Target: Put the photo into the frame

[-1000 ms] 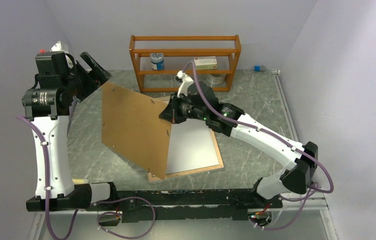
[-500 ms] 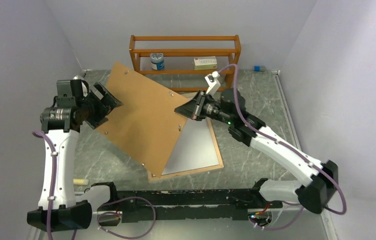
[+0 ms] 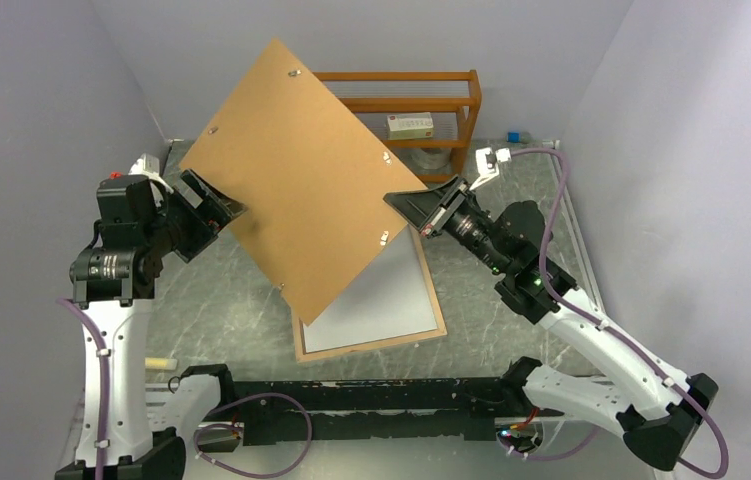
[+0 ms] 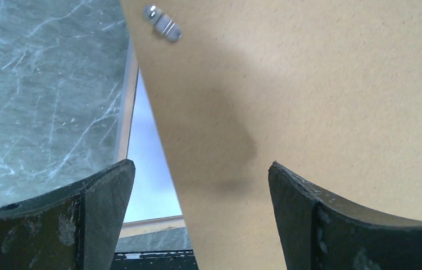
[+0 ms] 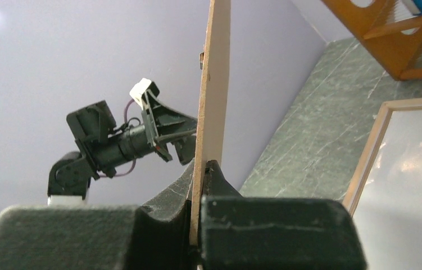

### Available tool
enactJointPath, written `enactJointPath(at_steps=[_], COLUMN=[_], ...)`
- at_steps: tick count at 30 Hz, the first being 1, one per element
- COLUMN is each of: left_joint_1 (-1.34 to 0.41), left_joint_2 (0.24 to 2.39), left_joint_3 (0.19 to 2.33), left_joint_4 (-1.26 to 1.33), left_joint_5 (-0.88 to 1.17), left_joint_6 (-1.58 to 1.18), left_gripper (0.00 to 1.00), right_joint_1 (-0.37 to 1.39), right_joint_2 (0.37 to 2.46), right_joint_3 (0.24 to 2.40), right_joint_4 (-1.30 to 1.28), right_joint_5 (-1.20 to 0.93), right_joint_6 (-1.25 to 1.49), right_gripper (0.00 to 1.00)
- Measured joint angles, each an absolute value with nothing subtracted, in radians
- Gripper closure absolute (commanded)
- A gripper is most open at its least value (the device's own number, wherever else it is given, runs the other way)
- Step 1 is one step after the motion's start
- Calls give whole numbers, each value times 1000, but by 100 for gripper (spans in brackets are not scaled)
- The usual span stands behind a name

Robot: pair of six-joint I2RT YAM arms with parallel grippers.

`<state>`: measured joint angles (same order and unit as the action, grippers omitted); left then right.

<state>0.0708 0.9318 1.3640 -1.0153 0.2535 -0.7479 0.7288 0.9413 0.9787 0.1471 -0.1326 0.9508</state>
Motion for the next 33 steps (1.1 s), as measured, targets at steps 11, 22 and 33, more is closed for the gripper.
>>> enactJointPath(at_steps=[11, 22, 33], left_joint_1=[70, 73, 73], left_joint_2=[942, 999, 1131], left_joint_3=[1293, 1235, 1150], left_joint_4=[-802, -370, 273], left_joint_5=[527, 801, 956], left_joint_6=[-783, -1047, -1484], left_gripper=[26, 53, 89], right_joint_1=[727, 716, 716], right_joint_2=[859, 732, 659], right_joint_3=[928, 892, 853], right_joint_4=[153, 171, 165], right_joint_5=[-20, 89, 141], right_joint_6=[1030, 1085, 1153], right_gripper=[100, 100, 100])
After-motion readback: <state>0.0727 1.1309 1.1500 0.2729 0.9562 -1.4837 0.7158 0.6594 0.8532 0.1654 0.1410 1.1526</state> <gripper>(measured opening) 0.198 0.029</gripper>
